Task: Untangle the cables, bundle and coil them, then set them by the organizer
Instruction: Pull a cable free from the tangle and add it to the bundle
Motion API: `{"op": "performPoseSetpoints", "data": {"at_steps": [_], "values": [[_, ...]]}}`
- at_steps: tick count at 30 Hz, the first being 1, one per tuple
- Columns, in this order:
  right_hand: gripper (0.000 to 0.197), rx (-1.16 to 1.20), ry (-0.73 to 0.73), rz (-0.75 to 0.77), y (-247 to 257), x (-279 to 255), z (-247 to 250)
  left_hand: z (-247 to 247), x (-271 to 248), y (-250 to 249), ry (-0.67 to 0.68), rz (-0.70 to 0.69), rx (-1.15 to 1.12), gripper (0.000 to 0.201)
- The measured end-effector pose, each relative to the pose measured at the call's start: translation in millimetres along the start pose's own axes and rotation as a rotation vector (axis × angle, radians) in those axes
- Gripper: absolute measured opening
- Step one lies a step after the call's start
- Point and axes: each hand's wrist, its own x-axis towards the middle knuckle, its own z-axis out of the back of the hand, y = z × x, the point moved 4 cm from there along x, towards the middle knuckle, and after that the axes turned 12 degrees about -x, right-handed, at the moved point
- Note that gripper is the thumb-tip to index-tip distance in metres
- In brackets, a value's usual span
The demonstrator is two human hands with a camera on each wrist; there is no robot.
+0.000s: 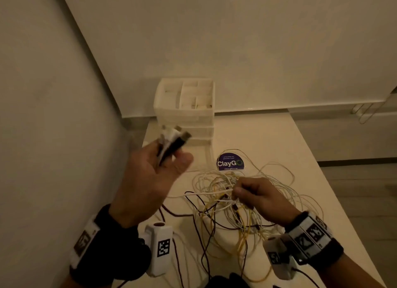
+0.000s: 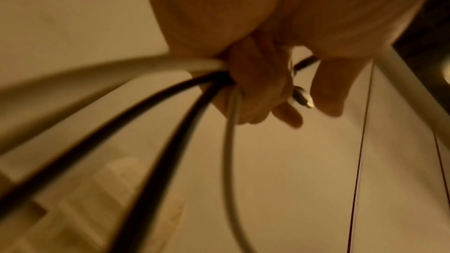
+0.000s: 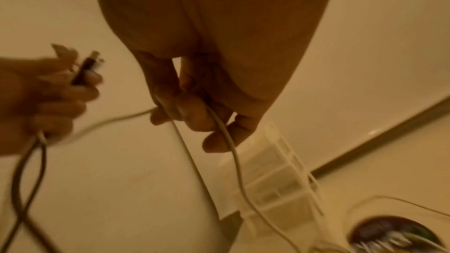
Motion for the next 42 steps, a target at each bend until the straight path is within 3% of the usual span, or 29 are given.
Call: {"op": "performPoseSetpoints", "data": {"at_steps": [3, 6, 8, 13, 16, 20, 23, 28, 32, 35, 37, 39, 42], "values": [[0.026, -0.119, -0.076, 0.066, 27, 9, 6, -27, -1, 13, 0.191, 0.034, 0.227, 0.005], [0.028, -0.109, -0.119, 0.110, 51, 13, 14, -62, -4, 35, 0.344, 0.090, 0.273, 0.014], [0.031, -0.015, -0.122, 0.085, 55, 14, 21, -72, -3, 43, 0.296, 0.024, 0.261, 0.011], [0.028, 0.177, -0.127, 0.109, 55, 6, 28, -74, 1, 38, 0.196, -0.109, 0.271, 0.027], [0.022, 0.257, -0.170, 0.165, 51, 2, 22, -69, 8, 37, 0.181, -0.098, 0.246, 0.010], [0.019, 0.315, -0.245, 0.202, 41, -1, 6, -63, 10, 31, 0.129, -0.110, 0.195, 0.005], [0.023, 0.275, -0.254, 0.187, 32, 0, 2, -56, 11, 20, 0.016, -0.101, 0.148, 0.024], [0.038, 0.053, -0.171, 0.065, -12, 4, -13, -7, 23, 8, -0.291, -0.084, -0.245, 0.033], [0.040, 0.047, -0.244, -0.069, -43, 11, -17, 9, 27, 16, -0.386, -0.058, -0.108, 0.019], [0.043, 0.045, -0.357, -0.152, -44, 17, -7, 1, 20, 21, -0.406, -0.042, -0.127, 0.038], [0.044, 0.021, -0.369, -0.141, -36, 20, -2, -14, 17, 16, -0.315, -0.059, -0.067, 0.029], [0.045, 0.001, -0.324, -0.084, -21, 23, 3, -41, 15, 10, -0.095, -0.042, 0.074, 0.015], [0.044, 0.092, -0.245, 0.023, 10, 28, 12, -72, 12, 28, 0.141, -0.043, 0.249, 0.017]]}}
